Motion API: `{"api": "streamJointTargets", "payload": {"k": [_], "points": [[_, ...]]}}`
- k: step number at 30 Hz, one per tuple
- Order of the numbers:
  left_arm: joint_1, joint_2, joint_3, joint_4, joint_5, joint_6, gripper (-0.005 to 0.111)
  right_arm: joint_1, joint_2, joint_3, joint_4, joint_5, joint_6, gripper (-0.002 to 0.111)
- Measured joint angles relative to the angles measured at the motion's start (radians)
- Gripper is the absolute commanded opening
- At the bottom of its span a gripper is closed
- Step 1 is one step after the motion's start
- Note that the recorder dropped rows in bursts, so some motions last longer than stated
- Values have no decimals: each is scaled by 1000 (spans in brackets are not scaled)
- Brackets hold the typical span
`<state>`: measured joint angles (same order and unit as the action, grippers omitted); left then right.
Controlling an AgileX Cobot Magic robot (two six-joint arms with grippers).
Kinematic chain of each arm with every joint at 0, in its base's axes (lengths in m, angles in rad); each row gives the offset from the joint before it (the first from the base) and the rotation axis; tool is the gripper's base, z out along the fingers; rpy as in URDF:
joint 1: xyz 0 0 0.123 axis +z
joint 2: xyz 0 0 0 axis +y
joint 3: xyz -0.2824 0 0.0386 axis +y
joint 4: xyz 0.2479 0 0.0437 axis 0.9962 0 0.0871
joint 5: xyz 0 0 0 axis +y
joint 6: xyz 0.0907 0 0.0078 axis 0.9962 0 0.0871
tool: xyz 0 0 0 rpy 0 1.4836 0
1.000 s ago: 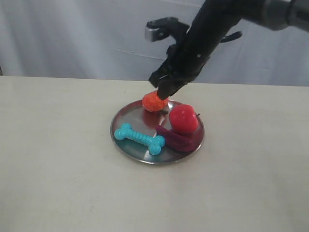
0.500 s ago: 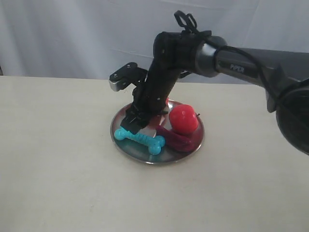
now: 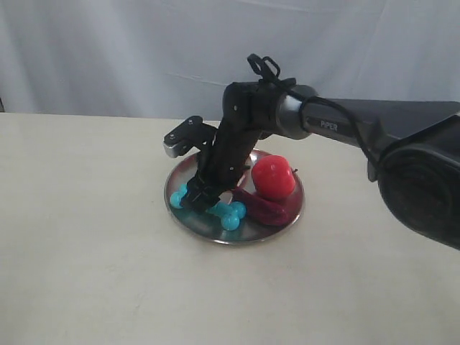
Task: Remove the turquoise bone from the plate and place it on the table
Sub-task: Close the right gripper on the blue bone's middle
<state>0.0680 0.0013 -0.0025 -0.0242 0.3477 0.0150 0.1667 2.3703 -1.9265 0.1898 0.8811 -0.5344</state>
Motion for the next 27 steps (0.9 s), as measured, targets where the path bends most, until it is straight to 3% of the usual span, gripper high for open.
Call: {"api": "streamJointTargets", "payload": {"k": [10,13,17,27], "points": [[0,0,0,0,0,0,0,0,18,0,0,-16,-2,51],[0,0,0,0,0,0,0,0,30,0,0,-16,-2,37],[0,0,0,0,0,0,0,0,39,0,-4,-23,-7,0],[0,0,0,0,0,0,0,0,-54,0,-4,-24,56,-1]]}}
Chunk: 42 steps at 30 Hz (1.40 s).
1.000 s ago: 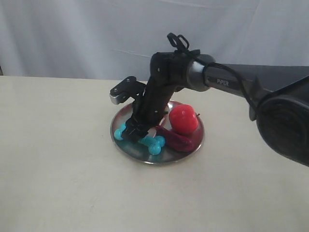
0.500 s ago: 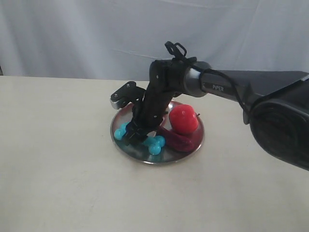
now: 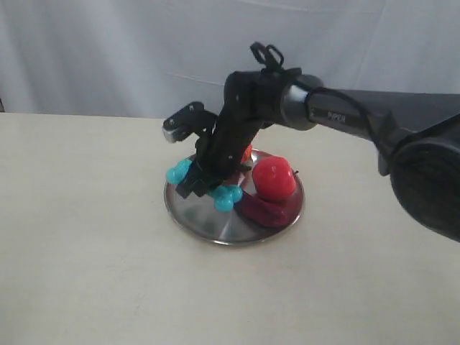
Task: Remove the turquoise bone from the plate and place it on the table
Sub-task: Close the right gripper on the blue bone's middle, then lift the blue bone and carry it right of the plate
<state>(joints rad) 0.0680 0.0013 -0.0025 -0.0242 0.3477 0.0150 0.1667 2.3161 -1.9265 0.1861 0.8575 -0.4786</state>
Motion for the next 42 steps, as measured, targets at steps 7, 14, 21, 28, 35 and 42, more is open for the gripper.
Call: {"api": "streamJointTargets", "payload": {"k": [7,14,21,28,35,42], "points": [[0,0,0,0,0,0,0,0,-190,0,-4,9,135,-1],[0,0,0,0,0,0,0,0,-416,0,-124,82,286,-1],[0,0,0,0,0,0,0,-60,-601,0,-186,202,374,-1],[0,0,0,0,0,0,0,-263,-712,3,-170,324,370,-1],[0,0,0,0,0,0,0,-481,-738,127,-70,304,347,-1],[0,0,0,0,0,0,0,-551,-711,350,-65,172,345,-1]]}}
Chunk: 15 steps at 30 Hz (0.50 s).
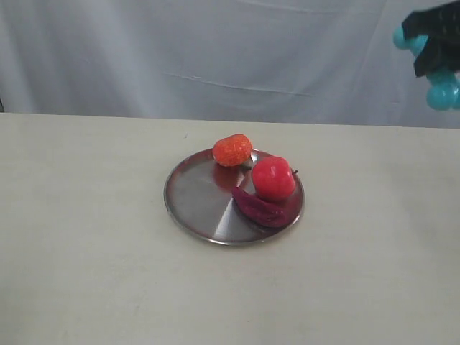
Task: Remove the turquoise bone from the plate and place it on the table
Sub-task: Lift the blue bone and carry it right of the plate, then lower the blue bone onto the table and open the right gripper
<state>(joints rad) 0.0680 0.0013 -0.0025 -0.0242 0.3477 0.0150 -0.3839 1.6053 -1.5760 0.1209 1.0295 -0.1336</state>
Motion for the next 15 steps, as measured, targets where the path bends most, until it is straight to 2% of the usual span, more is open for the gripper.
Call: {"api": "streamJointTargets", "payload": {"k": [6,9,15], "points": [[0,0,0,0,0,0,0,-1,162,154,53,-79,-1,-1],[0,0,0,0,0,0,0,3,272,171,84,-86,-15,-1],[0,0,0,0,0,0,0,101,459,145,106,-114,-15,-1]]}}
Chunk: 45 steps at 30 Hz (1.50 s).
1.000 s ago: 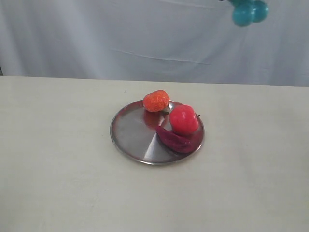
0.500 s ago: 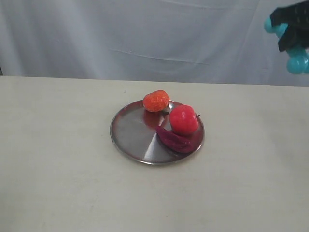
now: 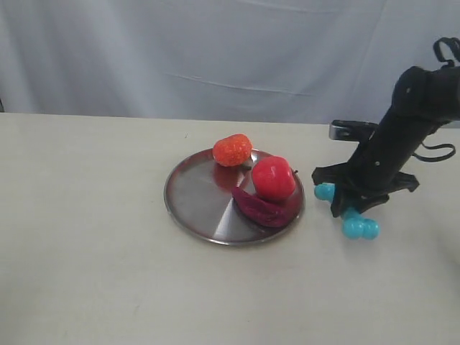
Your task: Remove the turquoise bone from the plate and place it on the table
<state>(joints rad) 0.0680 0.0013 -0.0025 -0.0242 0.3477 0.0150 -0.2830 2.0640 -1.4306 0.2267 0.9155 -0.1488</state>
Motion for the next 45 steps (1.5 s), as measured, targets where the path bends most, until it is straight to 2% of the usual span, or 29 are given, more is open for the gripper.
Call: {"api": "streamJointTargets", "payload": {"k": [6,11,18,20,22,24,26,33,39,41,45], "points": [[0,0,0,0,0,0,0,54,34,-13,-51,-139,160,-1],[0,0,0,0,0,0,0,58,34,-15,-180,-144,254,-1],[0,0,0,0,0,0,0,58,40,-15,-217,-142,273,0],[0,0,0,0,0,0,0,58,54,-15,-217,-140,273,9],[0,0,0,0,0,0,0,58,69,-15,-217,-140,270,38],[0,0,0,0,0,0,0,58,75,-15,-217,-138,254,55],[0,0,0,0,0,0,0,58,75,-15,-217,-138,248,57],[0,0,0,0,0,0,0,58,27,-15,-219,-113,224,57],[0,0,0,0,0,0,0,62,-147,-15,-219,-96,213,55],[0,0,0,0,0,0,0,70,-230,-15,-227,-94,211,44],[0,0,0,0,0,0,0,108,-417,8,-268,-122,202,9]]}}
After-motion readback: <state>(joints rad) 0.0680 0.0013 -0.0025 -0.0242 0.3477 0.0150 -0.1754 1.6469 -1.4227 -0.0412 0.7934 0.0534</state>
